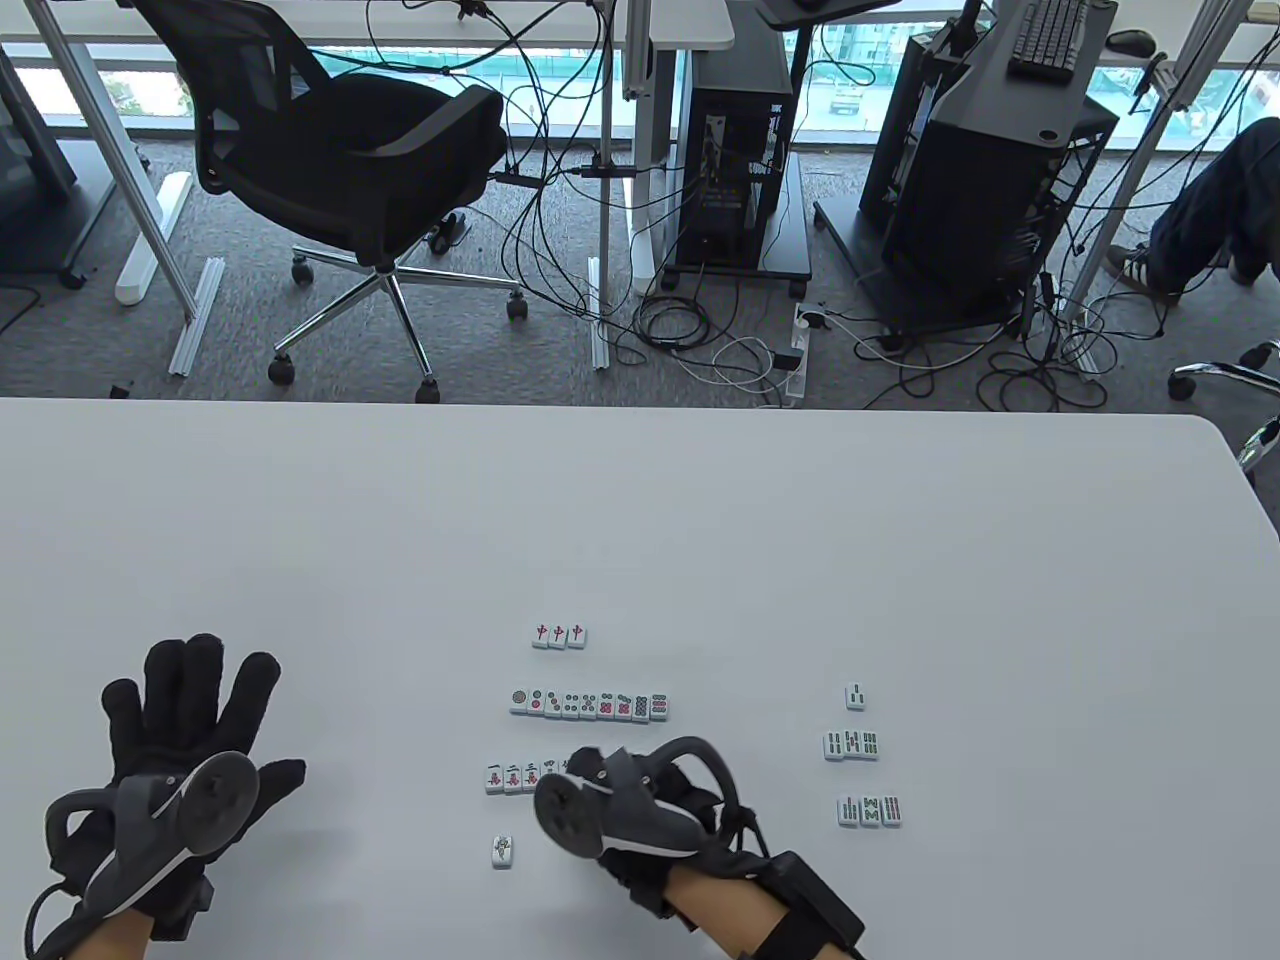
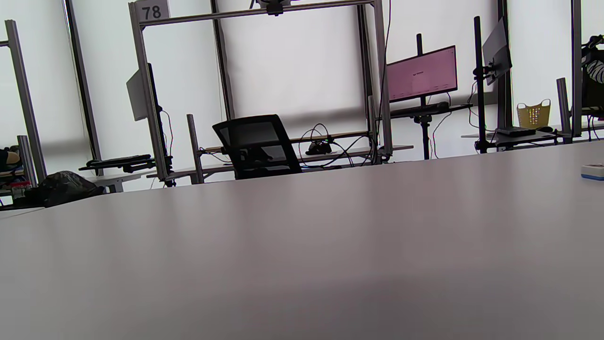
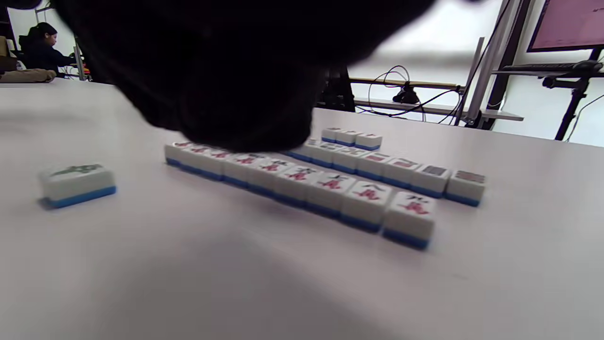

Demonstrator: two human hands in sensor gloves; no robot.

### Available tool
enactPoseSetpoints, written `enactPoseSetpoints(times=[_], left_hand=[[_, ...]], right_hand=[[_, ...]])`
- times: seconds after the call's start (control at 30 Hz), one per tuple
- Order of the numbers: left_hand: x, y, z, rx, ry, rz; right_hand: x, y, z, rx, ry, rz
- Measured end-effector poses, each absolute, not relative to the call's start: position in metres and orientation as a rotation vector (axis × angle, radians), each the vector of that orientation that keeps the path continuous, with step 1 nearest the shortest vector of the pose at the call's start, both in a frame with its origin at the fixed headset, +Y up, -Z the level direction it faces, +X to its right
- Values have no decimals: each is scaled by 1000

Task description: Mahjong suit sorting

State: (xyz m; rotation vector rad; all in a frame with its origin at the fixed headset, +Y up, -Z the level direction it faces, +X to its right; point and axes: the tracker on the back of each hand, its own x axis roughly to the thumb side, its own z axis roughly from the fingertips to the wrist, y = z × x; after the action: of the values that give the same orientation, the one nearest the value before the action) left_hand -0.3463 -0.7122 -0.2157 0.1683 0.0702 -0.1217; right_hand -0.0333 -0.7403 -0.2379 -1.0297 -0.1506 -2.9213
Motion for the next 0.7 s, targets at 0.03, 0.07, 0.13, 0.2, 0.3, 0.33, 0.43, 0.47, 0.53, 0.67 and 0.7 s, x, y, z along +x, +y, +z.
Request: enactPoseSetpoints(times=[0.03, 0.07, 0.13, 0.2, 0.3, 0.33, 0.43, 0.47, 0.53, 0.67, 0.7], left_hand=[[-346, -713, -216, 167, 68, -120], [-347, -713, -216, 166, 67, -119], [-346, -712, -215, 171, 62, -112], [-345, -711, -215, 173, 56, -109], [-343, -711, -214, 180, 46, -109], [-343, -710, -213, 182, 44, -109], [-343, -711, -213, 185, 42, -104], [-343, -711, -213, 185, 42, -102], [-343, -712, -213, 184, 42, -100], [-342, -711, -213, 182, 39, -108], [-342, -711, -213, 181, 38, -109]], right_hand=[[-44, -746, -232, -1062, -189, -2901], [-50, -749, -229, -1079, -209, -2884], [-63, -758, -223, -1094, -234, -2848], [-69, -763, -223, -1089, -221, -2840], [-71, -767, -225, -1054, -235, -2858], [-72, -769, -226, -1053, -248, -2850], [-71, -769, -225, -1058, -219, -2838], [-71, -769, -225, -1056, -218, -2838], [-72, -769, -224, -1060, -209, -2844], [-74, -769, -224, -1050, -190, -2857], [-74, -769, -224, -1048, -180, -2858]])
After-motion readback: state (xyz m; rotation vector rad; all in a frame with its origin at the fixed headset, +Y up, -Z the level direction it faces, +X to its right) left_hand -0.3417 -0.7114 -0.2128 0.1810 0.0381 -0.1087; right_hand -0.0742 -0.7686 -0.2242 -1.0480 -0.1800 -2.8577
